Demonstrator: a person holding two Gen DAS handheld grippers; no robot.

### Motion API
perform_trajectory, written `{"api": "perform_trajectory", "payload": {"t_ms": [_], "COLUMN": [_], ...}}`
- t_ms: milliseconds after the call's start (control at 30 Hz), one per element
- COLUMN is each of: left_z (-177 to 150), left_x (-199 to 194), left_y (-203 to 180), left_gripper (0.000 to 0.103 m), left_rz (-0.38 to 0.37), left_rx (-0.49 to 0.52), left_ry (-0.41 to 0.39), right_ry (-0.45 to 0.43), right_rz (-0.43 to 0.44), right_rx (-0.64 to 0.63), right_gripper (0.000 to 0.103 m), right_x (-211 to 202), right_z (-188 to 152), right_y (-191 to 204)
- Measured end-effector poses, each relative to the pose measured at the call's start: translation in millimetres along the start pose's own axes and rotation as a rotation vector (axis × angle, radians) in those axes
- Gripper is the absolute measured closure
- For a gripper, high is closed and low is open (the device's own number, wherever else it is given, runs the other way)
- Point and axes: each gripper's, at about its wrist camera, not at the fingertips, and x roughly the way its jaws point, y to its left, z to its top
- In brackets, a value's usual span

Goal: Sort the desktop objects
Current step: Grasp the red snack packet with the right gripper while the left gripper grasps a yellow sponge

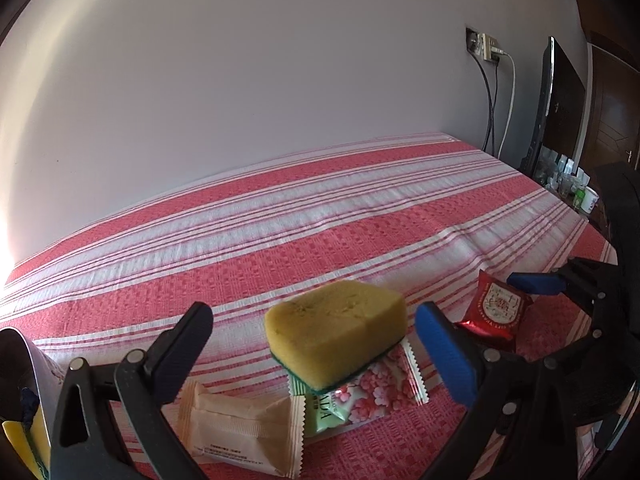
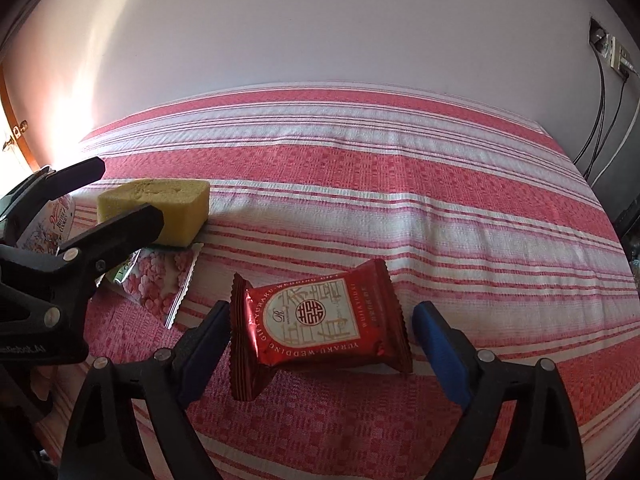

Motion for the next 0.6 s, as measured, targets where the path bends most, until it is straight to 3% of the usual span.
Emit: {"api": "perform_trajectory", "payload": {"t_ms": [100, 233, 333, 600], "left_z": [-1, -3, -4, -7], "left_x": [9, 12, 8, -11], "left_y": [1, 9, 14, 23], "left_gripper": [0.003, 0.032, 0.034, 0.034], "left_rz": [-0.005, -0.070, -0.074, 0.000], "left_rx": [0.001, -0.036, -0.057, -0.047], "left_ry": [0.034, 0.054, 0.032, -0.050], "right_ry": [0.004, -0.005, -0.013, -0.030], "right_rz": [-0.017, -0.015, -0.017, -0.039], "right_rx": [-0.012, -0.031, -0.025, -0.041], "right_gripper": [0.014, 0.025, 0.033, 0.035], "right_x": [0, -1, -3, -7], "right_z": [-1, -1, -2, -2], "right_y": [2, 6, 5, 10]}}
